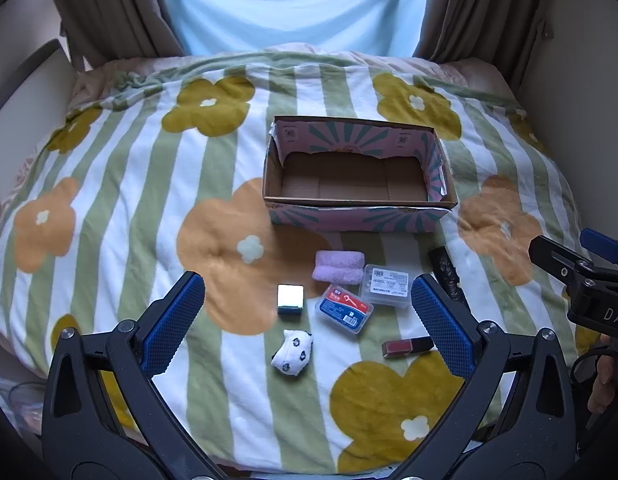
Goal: Organize objects
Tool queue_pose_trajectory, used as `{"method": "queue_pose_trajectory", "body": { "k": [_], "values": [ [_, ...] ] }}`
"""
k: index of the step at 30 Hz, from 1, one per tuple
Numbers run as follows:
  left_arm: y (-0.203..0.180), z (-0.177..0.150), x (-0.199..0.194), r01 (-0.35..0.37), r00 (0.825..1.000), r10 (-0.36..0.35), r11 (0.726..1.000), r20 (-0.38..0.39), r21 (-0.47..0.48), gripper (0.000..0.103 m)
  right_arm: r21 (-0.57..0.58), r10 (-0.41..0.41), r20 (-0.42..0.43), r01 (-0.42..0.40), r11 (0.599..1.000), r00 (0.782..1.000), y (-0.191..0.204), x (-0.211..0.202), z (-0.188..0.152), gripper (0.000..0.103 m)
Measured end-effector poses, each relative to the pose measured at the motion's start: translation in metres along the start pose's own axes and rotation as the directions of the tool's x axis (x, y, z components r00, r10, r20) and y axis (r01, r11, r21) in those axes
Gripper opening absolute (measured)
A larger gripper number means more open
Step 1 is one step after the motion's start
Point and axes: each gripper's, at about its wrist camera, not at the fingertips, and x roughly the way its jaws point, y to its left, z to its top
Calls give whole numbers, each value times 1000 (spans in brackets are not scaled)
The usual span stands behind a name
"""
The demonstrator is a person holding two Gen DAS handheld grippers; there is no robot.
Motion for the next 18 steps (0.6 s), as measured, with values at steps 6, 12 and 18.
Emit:
{"method": "queue_pose_trajectory", "body": {
  "k": [6, 12, 18],
  "values": [
    [1, -1, 0, 7, 1000, -7, 1000, -4, 6, 102, 62, -69, -13, 70, 996, 998, -2, 0, 7, 103],
    [1, -1, 1, 9, 1000, -9, 1000, -6, 9, 102, 88, -102, -18, 103, 991, 995, -1, 1, 6, 103],
    [5, -1, 3, 10, 1000, -10, 1000, -15, 2, 102, 135, -134, -26, 137, 981, 991, 1, 2, 6, 103]
  ]
}}
